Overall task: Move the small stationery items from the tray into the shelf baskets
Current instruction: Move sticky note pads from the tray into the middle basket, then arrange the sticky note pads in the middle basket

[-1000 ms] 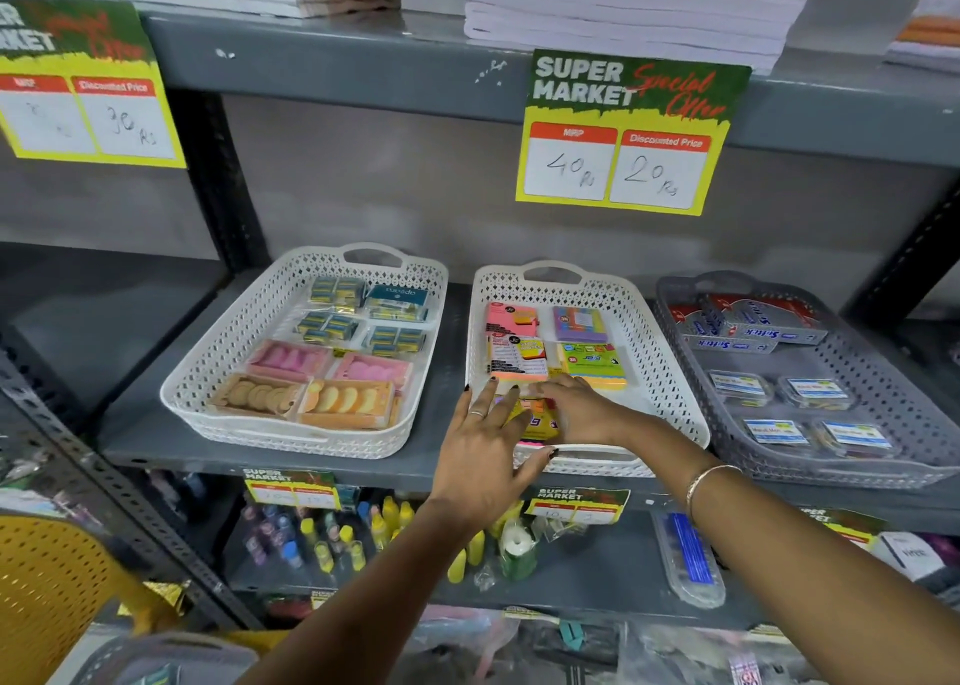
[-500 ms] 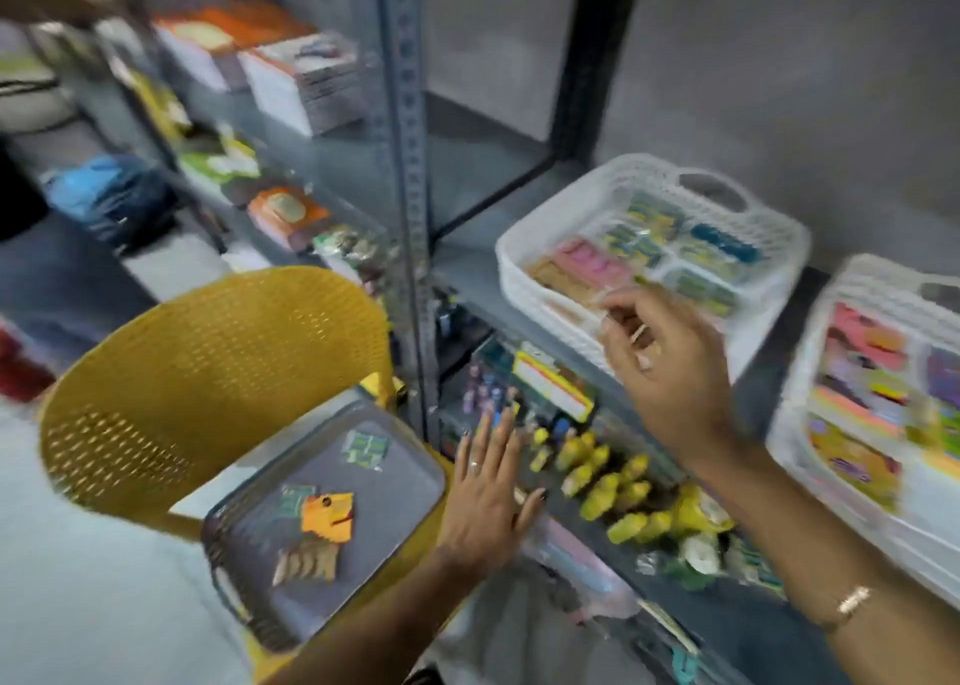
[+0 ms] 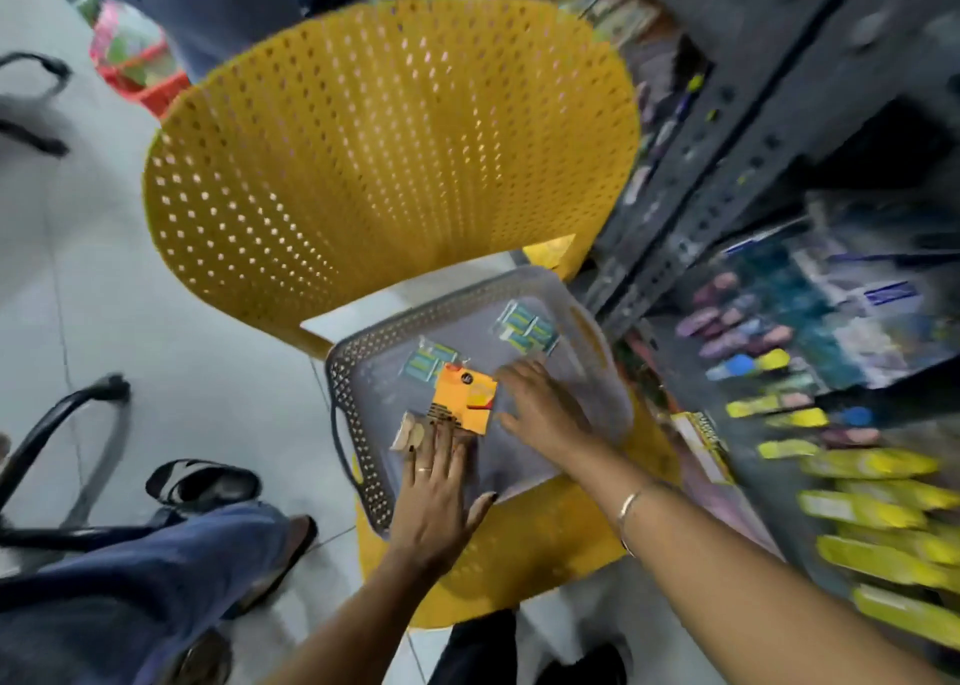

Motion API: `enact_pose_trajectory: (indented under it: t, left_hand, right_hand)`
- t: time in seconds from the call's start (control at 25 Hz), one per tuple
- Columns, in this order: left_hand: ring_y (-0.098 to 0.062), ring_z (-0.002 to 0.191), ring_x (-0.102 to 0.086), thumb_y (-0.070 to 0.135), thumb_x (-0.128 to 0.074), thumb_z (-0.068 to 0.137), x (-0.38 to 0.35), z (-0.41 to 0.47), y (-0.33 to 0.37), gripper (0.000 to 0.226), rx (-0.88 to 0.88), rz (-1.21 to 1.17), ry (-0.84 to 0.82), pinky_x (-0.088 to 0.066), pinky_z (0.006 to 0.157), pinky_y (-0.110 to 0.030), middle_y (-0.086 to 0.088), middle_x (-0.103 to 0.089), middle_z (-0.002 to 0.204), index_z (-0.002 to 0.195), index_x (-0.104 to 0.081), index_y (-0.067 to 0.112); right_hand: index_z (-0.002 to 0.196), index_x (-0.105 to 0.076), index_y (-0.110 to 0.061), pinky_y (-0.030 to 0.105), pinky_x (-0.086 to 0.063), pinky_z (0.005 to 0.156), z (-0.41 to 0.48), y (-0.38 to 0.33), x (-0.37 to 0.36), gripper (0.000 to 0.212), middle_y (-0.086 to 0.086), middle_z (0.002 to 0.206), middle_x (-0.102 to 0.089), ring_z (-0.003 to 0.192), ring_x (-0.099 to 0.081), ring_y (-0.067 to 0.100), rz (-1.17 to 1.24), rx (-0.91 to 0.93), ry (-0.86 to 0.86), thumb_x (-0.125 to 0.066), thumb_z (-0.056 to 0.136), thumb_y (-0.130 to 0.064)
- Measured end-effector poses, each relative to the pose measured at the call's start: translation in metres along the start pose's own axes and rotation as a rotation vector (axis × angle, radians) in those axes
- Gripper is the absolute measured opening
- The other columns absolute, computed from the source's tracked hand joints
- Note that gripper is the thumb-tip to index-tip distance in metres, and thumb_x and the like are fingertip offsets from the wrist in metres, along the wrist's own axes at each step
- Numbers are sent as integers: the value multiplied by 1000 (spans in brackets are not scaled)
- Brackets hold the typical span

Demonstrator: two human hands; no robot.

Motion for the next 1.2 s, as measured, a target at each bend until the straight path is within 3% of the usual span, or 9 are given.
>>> enact_pose_trajectory:
  t: [0.2,0.32,0.56,0.72,0.8,0.88,0.96,1.08,1.2]
  left_hand:
    - [-29,140,-13,67,-17,91,-20,-6,-16,80,57,-83,33,-7,111,-42,-16,-22,151,145,-26,8]
    - [-27,140,-11,68,-15,90,-22,-7,-15,83,56,-49,7,-6,113,-44,-14,-20,152,146,-25,8]
    - [-29,140,-10,72,-11,87,-35,-6,-16,86,76,-73,-65,-19,108,-52,-12,-19,152,147,-22,11]
    - [-25,140,2,75,-5,84,-35,-6,-17,87,90,-76,-96,-11,111,-48,-8,-7,153,148,-11,15]
    - [-25,140,6,76,1,82,-36,-5,-16,87,83,-53,-107,-6,112,-46,-7,-2,153,145,0,17]
    - [-30,140,-4,75,-2,83,-31,-5,-16,84,94,-65,-110,-7,111,-48,-10,-9,153,143,-1,16]
    - [-36,138,-18,72,-9,87,-13,-4,-12,84,80,-76,-100,-13,109,-52,-15,-22,151,145,-14,11]
    - [-36,137,-22,71,-8,88,28,6,6,89,8,-49,-96,-19,109,-54,-16,-26,150,140,-37,5]
    - [-35,138,-18,72,-6,86,93,23,31,92,-49,-36,-30,-25,107,-56,-15,-21,152,138,-40,4]
  right_hand:
    - [141,-30,-14,44,-43,98,44,-3,-66,86,16,141,-39,127,-38,36,-235,93,-60,-76,68,-16]
    - [144,-23,-18,45,-42,98,51,-2,-72,88,16,140,-39,125,-41,36,-306,107,-32,-72,70,-15]
    - [142,-26,-14,47,-43,97,44,16,-61,88,16,137,-41,124,-40,36,-313,50,24,-75,69,-22]
    - [139,-29,-10,47,-43,96,36,22,-42,86,19,134,-42,123,-41,38,-294,29,56,-76,67,-19]
    - [139,-29,-10,48,-41,97,28,22,-26,86,18,136,-41,125,-39,37,-265,10,93,-76,68,-21]
    - [140,-30,-10,48,-40,98,18,18,0,83,17,137,-40,126,-37,37,-212,-13,150,-73,70,-22]
    - [139,-33,-10,48,-39,97,3,5,41,79,18,135,-42,123,-39,38,-179,-13,229,-71,71,-24]
    - [137,-39,-9,48,-41,99,-24,-21,117,76,21,131,-46,120,-41,40,-130,3,341,-71,70,-26]
    - [136,-40,-12,45,-39,102,-60,-54,204,74,19,134,-44,125,-38,37,-87,4,423,-72,71,-27]
Point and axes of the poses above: each hand's wrist, its own z-axis towards the middle knuckle, its own x-axis out of the back of the hand, y = z × x, the point moved 10 cm from there along z, towards the middle knuckle
